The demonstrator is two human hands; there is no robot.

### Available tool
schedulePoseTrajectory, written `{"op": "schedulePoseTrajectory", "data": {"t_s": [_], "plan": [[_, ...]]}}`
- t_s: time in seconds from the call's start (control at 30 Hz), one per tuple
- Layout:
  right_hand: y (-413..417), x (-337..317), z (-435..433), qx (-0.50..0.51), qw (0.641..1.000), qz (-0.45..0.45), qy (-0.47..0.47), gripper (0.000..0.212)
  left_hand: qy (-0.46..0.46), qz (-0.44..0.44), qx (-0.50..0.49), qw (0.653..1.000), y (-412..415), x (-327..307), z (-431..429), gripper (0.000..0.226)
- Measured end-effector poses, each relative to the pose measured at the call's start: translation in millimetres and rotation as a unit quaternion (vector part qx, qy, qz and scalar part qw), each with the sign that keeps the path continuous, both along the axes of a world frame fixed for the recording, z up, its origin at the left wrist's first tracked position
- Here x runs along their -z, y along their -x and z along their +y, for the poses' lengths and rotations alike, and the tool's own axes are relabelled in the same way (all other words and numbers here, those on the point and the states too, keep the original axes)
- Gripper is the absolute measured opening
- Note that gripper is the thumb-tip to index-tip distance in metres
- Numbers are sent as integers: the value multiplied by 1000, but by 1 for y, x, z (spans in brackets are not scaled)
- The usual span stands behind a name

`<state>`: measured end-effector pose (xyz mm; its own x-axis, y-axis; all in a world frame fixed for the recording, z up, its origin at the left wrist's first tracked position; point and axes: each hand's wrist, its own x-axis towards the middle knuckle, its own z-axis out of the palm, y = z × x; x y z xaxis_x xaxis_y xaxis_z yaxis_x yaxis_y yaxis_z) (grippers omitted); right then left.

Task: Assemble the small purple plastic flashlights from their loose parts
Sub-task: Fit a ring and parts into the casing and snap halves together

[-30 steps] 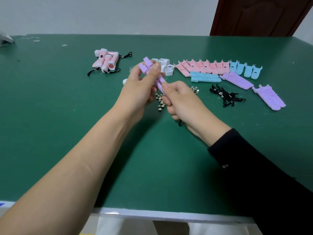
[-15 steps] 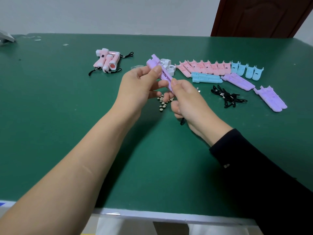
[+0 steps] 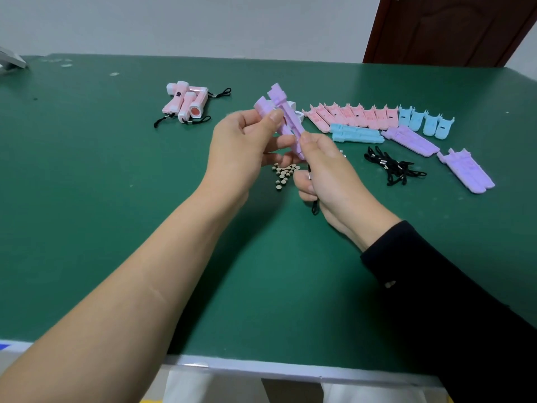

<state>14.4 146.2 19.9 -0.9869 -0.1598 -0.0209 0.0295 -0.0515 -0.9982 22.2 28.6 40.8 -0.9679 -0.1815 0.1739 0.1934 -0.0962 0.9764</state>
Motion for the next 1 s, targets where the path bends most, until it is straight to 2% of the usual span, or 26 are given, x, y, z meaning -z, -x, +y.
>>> {"op": "schedulePoseTrajectory", "data": {"t_s": [0.13, 0.3, 0.47, 1.0], "plan": [[0, -1, 1, -14, 999, -17, 34, 23, -5, 1, -7, 1000, -1, 0, 0, 16], [1, 0, 3, -37, 997, -26, 58, 23, 10, 9, -27, 1000, 0, 1, -2, 24], [2, 0, 3, -50, 996, -33, 61, 22, 27, 18, -31, 999, 1, 2, -4, 15], [3, 0, 7, -56, 996, -33, 69, 18, 24, 6, -19, 1000, 4, 4, -6, 10]]}}
